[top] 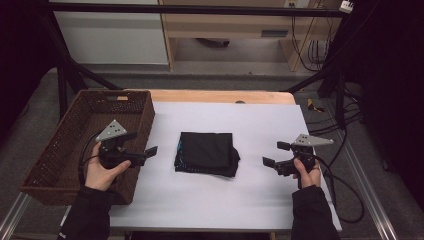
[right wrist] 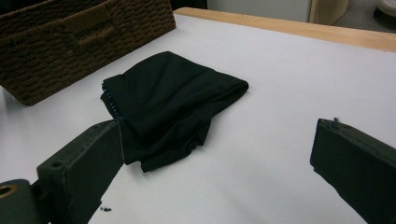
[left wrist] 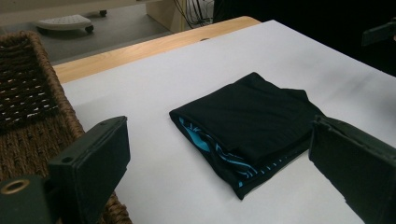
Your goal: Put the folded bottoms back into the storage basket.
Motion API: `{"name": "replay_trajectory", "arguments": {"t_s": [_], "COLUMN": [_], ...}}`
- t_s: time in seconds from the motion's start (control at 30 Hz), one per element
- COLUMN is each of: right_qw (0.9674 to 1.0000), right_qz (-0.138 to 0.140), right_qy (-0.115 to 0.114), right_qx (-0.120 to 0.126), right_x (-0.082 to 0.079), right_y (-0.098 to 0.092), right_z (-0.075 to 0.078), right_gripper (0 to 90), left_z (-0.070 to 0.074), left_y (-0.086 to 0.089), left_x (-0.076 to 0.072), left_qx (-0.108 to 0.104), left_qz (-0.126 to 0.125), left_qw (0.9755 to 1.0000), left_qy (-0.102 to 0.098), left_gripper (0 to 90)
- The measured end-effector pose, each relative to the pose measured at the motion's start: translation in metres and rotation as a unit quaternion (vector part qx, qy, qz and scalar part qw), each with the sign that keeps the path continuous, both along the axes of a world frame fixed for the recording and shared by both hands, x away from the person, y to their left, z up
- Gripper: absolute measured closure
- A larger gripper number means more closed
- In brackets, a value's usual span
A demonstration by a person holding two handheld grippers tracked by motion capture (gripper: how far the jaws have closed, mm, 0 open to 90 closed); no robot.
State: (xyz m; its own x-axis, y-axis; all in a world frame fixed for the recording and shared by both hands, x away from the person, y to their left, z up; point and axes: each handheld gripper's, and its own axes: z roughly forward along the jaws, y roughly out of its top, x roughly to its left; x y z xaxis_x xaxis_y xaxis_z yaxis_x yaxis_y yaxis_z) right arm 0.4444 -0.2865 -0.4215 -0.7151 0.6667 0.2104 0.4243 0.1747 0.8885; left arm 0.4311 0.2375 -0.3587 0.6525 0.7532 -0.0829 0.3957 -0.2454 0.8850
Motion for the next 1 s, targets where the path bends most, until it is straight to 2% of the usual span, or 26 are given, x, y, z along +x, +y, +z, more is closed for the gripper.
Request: {"name": "replay_trajectory", "arguments": {"t_s": [0.27,0.53,1.0], "right_qw": [1.0000,1.0000,1.0000], "right_qz": [-0.002,-0.002,-0.001], "right_qy": [0.000,0.001,0.002], "right_qx": [-0.002,-0.003,-0.006], "right_x": [0.000,-0.001,0.000], "right_y": [0.001,0.001,0.003], "right_z": [0.001,0.000,-0.001], "right_gripper": [2.8,2.8,2.8], "left_z": [0.006,0.007,0.003], "left_y": [-0.007,-0.020,-0.049], "left_x": [-0.003,-0.004,-0.002], "left_qx": [-0.003,0.007,0.017], "left_qz": [0.004,0.004,0.001], "left_qw": [1.0000,1.0000,0.9997], "left_qy": [-0.002,-0.002,0.014], "left_gripper": [4.9,4.6,4.6]}}
